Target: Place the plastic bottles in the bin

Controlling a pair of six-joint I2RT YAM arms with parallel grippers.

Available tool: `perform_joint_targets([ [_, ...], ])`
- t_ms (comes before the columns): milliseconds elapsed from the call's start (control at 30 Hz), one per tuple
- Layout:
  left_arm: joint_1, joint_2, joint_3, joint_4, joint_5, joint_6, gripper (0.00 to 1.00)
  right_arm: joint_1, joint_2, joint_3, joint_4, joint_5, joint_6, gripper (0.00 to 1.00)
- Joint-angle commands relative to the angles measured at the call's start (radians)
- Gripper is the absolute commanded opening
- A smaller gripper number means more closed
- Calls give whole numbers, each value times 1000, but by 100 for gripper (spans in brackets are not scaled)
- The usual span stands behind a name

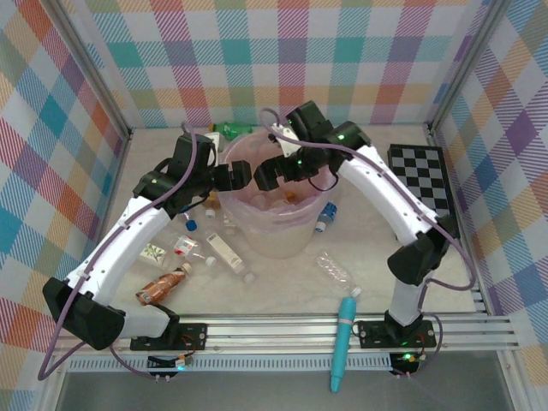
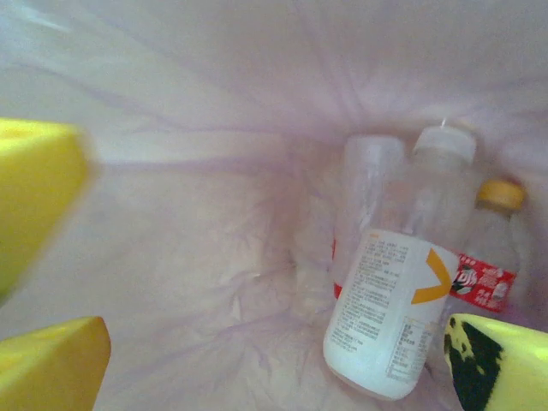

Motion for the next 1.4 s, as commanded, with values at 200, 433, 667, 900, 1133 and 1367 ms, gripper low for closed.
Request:
perform_joint_targets([
  [200,-7,-1,23,-20,-6,19,90,-77,-292,-72,81,64,-11,99],
  [433,-8,12,28,-23,-4,25,90,-221,-453,-198,-5,190,47,99],
  [667,-8,28,35,-25,-4,28,90,-225,-606,-446,-118,277,47,99],
  [900,-8,35,35,-34,-7,29,91,-226,-716,-725,-141,231,106,100],
  [1133,-8,33,35,-34,38,45,90,-224,-738,-988,-41,107,181,99],
  [1367,-8,44,70,-97,85,100,90,-220,-714,-1199,116,-24,240,99],
])
